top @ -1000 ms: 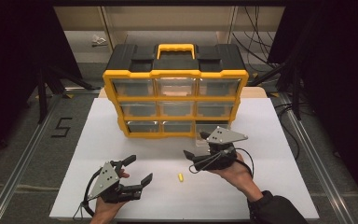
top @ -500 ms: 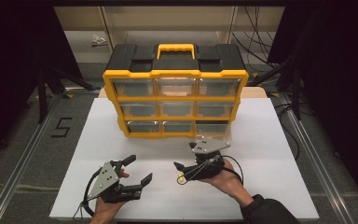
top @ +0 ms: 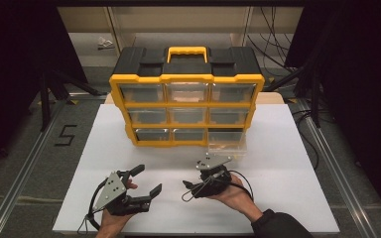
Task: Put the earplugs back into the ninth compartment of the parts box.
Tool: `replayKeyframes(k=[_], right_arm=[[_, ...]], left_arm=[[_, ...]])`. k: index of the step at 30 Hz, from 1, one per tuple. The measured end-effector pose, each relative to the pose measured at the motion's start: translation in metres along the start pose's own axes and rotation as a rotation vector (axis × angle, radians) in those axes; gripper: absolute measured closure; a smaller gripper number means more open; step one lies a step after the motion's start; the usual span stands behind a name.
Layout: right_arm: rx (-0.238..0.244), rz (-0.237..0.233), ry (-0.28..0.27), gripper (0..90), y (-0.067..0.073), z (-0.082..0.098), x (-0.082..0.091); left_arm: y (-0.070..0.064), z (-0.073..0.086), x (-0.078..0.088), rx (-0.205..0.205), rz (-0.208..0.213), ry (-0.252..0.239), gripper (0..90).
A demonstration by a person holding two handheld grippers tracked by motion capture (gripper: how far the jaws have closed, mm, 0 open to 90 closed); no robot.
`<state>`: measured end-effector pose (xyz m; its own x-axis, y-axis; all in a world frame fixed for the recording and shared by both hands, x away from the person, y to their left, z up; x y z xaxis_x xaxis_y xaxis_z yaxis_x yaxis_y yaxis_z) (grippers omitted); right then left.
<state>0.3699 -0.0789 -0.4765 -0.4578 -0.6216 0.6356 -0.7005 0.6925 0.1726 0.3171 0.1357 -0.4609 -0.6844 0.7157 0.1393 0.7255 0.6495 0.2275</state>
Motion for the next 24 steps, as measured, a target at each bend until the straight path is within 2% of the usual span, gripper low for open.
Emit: replayKeyframes(k=[8, 15, 24], right_arm=[[-0.004, 0.001, 0.069, 30.5, -0.002, 0.013, -0.014], [-0.022, 0.003, 0.109, 38.2, -0.005, 0.02, -0.02], [-0.016, -0.012, 0.151, 48.8, -0.004, 0.027, -0.028]], left_arm=[[0.0, 0.0, 0.0, 0.0, -0.001, 0.001, 17.3], [0.0, 0.0, 0.0, 0.0, -0.002, 0.0, 17.3], [0.0, 0.0, 0.0, 0.0, -0.003, -0.001, 17.3]])
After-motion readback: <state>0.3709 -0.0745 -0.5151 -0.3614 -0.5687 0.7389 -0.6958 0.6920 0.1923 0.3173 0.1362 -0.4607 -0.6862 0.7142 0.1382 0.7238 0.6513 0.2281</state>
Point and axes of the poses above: each handheld gripper's, and its own axes: x roughly backward along the jaws, z roughly out of its underside, y roughly to its left, the point moved 5 cm from there along -x, roughly forward along the jaws, and after that the axes turned 15 degrees about -x, right-handed, at the moved point
